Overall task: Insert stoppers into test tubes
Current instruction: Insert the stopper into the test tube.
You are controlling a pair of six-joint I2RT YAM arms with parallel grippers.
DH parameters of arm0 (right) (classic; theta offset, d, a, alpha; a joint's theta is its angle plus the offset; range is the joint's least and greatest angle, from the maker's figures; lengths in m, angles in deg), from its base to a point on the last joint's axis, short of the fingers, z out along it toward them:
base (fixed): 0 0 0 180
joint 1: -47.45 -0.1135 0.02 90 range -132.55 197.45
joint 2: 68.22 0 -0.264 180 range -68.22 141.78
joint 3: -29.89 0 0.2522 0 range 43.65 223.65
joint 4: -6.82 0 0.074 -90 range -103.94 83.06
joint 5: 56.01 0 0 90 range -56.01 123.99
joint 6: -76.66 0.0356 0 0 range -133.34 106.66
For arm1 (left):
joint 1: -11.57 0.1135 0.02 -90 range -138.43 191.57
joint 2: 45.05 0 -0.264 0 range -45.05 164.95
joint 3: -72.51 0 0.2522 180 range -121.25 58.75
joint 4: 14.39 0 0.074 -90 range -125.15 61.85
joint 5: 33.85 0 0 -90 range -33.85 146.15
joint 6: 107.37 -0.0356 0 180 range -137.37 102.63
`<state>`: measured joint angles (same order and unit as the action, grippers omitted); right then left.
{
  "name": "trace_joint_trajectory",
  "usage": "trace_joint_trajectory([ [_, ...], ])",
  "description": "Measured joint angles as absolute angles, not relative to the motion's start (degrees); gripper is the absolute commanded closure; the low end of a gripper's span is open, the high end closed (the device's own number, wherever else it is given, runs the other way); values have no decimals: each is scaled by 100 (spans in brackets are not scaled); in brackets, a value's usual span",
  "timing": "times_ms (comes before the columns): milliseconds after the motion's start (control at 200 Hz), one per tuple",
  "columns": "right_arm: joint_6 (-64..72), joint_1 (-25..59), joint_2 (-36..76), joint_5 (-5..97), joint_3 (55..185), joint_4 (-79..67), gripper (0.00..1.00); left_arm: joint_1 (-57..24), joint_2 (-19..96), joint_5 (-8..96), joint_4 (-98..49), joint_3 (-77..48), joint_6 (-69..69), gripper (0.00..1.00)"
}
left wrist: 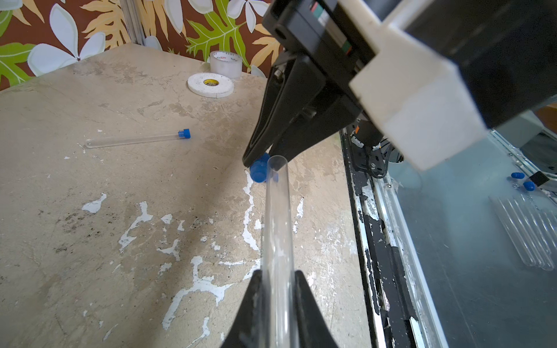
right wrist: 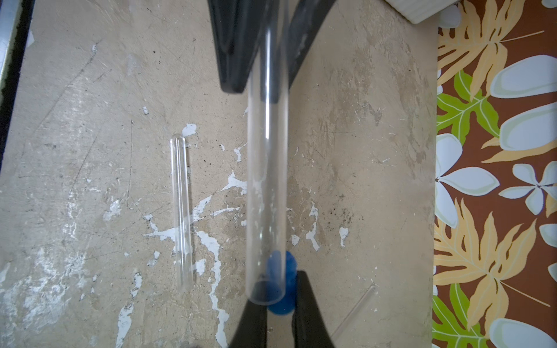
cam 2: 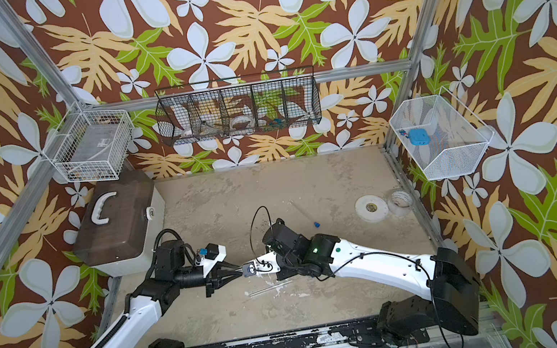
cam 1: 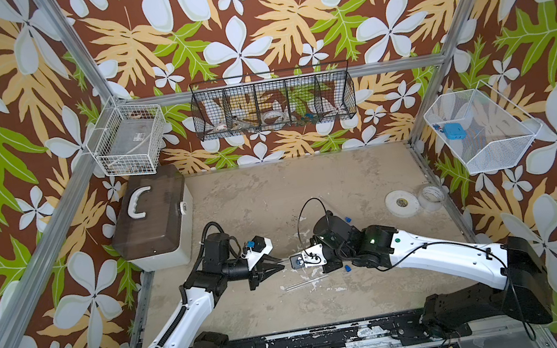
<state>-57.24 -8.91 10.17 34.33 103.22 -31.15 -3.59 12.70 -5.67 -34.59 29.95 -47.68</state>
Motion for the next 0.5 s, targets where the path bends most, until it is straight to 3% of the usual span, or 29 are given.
trace_joint_trajectory([
  [496, -5691, -960, 1039, 3404, 10359, -3220, 90, -359, 1248, -593, -3430, 2999, -4682, 100],
])
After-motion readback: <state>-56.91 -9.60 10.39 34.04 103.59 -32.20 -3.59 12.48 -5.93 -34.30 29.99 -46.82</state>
